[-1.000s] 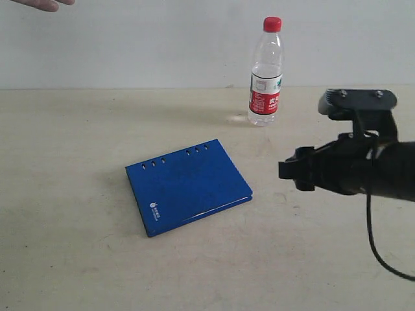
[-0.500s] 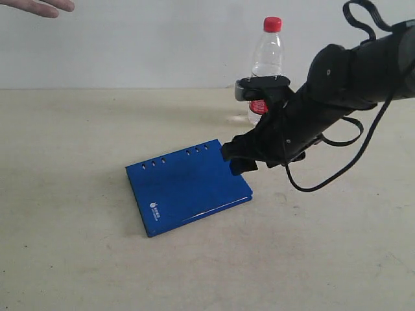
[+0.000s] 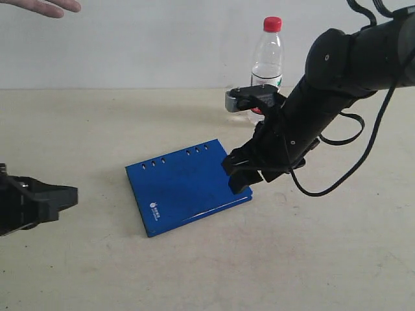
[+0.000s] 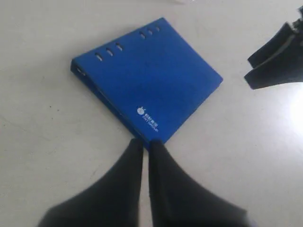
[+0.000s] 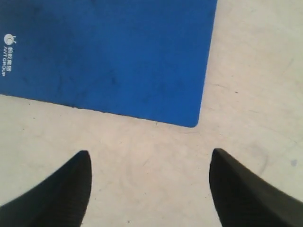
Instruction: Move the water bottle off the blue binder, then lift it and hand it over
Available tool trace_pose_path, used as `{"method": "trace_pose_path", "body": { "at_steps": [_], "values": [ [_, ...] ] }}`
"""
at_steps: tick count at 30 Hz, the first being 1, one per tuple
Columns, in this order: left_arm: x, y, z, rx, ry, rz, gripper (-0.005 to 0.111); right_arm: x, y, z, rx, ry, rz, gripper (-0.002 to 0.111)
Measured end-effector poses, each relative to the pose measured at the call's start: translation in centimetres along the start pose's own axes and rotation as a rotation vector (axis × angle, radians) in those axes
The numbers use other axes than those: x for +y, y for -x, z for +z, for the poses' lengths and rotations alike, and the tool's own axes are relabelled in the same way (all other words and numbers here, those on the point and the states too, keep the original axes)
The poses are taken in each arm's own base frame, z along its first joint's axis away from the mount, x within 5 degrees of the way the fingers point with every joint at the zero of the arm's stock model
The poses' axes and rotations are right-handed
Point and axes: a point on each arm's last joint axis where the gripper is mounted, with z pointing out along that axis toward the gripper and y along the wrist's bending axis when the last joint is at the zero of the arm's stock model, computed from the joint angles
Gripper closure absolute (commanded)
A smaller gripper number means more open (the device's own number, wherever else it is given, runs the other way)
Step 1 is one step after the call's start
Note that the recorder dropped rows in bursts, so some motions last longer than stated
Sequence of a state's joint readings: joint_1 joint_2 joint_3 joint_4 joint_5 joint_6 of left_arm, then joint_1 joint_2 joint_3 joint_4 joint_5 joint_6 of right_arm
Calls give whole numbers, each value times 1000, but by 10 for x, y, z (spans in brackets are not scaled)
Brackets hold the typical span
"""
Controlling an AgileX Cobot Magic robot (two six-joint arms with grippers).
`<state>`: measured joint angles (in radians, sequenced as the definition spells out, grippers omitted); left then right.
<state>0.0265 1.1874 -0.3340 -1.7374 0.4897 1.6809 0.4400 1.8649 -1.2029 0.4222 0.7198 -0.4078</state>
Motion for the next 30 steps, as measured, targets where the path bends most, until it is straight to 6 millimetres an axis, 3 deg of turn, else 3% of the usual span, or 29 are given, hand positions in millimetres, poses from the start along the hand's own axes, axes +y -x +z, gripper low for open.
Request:
{"method": "trace_pose_path", "body": {
  "at_steps": [1,7,9,12,13,18,23,30],
  "values": [
    [8,1,18,65,-11,-25,102,0,0,0,0,1,-29,46],
    [24,1,66,190,-116,-98,97,-12,6,-3,-77,-37,-49,46],
    [25,4,80,200,-183,-119,87,-21,9,-6,-119,-44,-19,46],
    [31,6,105,222,-268,-158,55,-34,9,-12,-147,18,-39,46],
    [36,5,115,236,-273,-170,50,-36,9,-15,-172,78,-40,46],
    [46,2,133,262,-272,-188,45,-50,7,-14,-226,257,-36,46],
    [49,5,139,258,-275,-186,45,-80,-3,26,-171,319,50,46],
    [50,19,144,218,-279,-155,45,-91,9,41,-189,347,63,46]
  ]
}}
